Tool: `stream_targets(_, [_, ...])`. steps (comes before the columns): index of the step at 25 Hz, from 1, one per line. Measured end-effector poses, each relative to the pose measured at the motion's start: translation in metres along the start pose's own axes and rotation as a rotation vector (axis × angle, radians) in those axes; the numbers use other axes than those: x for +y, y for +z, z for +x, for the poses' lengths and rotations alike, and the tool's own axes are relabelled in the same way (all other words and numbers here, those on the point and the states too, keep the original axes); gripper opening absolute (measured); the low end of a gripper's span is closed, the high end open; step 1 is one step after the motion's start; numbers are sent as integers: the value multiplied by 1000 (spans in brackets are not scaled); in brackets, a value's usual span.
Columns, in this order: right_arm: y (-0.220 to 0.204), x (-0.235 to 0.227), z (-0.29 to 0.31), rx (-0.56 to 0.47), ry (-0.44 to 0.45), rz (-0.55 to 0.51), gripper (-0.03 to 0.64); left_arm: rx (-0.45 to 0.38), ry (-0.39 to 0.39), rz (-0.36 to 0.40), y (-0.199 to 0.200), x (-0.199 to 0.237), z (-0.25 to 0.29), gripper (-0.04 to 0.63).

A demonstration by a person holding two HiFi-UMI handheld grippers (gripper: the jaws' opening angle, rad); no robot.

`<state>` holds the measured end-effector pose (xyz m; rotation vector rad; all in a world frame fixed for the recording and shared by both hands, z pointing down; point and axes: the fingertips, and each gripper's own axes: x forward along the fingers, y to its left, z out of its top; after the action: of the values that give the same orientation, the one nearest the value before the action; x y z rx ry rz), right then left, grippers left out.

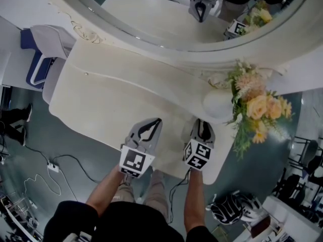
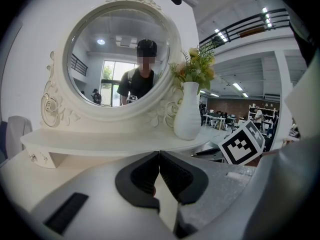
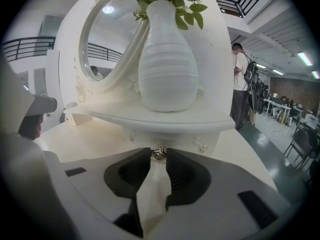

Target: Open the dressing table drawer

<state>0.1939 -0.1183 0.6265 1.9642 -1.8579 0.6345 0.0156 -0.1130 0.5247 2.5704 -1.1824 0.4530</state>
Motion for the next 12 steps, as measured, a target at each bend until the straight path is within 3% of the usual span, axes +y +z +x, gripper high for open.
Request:
stream_targets(6, [-4, 2, -6, 1, 2, 6, 95, -25, 1, 40, 4, 2, -3, 5])
stream_targets(12, [-8, 4, -12, 3, 3, 17, 95, -7, -2, 32, 1, 0, -10, 5])
